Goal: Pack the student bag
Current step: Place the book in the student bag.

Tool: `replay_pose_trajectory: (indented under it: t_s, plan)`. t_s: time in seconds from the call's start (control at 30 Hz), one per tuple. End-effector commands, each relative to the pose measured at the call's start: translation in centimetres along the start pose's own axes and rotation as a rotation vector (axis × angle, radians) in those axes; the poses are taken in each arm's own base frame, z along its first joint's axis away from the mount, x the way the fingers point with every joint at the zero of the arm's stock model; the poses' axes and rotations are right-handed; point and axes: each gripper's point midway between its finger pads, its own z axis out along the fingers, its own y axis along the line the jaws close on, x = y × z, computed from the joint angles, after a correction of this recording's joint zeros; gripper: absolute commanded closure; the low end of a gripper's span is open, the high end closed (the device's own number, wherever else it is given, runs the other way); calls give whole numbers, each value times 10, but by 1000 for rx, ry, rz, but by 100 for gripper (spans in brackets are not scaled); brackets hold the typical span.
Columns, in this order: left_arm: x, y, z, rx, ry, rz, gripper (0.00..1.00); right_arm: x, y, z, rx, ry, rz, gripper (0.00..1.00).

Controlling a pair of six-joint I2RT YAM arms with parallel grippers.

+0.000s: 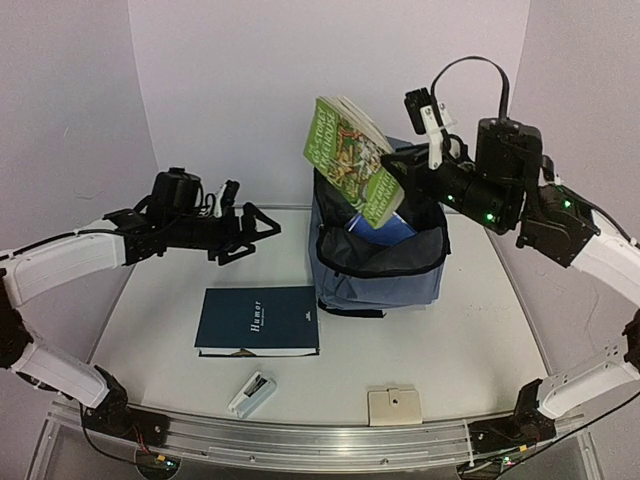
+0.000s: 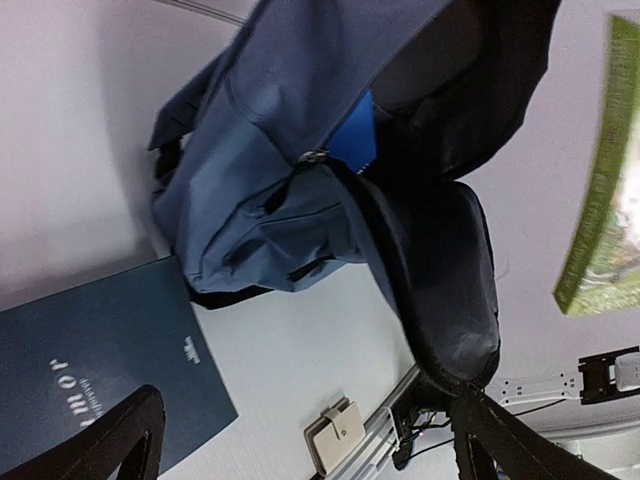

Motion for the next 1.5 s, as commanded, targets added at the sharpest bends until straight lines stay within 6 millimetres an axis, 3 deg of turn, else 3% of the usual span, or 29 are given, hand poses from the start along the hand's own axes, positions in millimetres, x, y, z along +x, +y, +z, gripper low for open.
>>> replay_pose_trajectory:
  t_s: [0.0, 0.17, 0.3, 0.4, 0.47, 0.67, 0.77, 0.9, 1.03, 1.33, 1.47]
  plan:
    - [-20, -54, 30, 118, -33, 70, 0, -13, -34, -28, 23, -86, -75, 100]
    - [-10, -66, 72, 143, 34, 75, 0, 9, -57, -21, 85, -34, -132, 100]
    - [-5, -54, 103, 100, 78, 57, 0, 19, -64, -14, 93, -7, -160, 100]
    - [2, -59, 119, 122, 114, 51, 5, 23, -68, -11, 103, 5, -170, 100]
    - [10, -63, 129, 141, 143, 56, 18, 28, -70, -8, 106, 19, -184, 100]
    - [38, -66, 136, 150, 207, 73, 81, 51, -69, 2, 89, 101, -291, 100]
    - [61, -59, 135, 124, 251, 78, 98, 61, -69, 4, 69, 147, -337, 100]
    - [88, -51, 130, 87, 296, 80, 100, 70, -73, 3, 59, 189, -400, 100]
    - [103, -50, 127, 64, 305, 100, 100, 82, -78, 7, 58, 238, -474, 100]
    - [123, -47, 133, 32, 338, 129, 100, 107, -79, 22, -92, 334, -591, 100]
    - [126, -47, 131, 23, 344, 143, 100, 122, -82, 39, -126, 391, -646, 100]
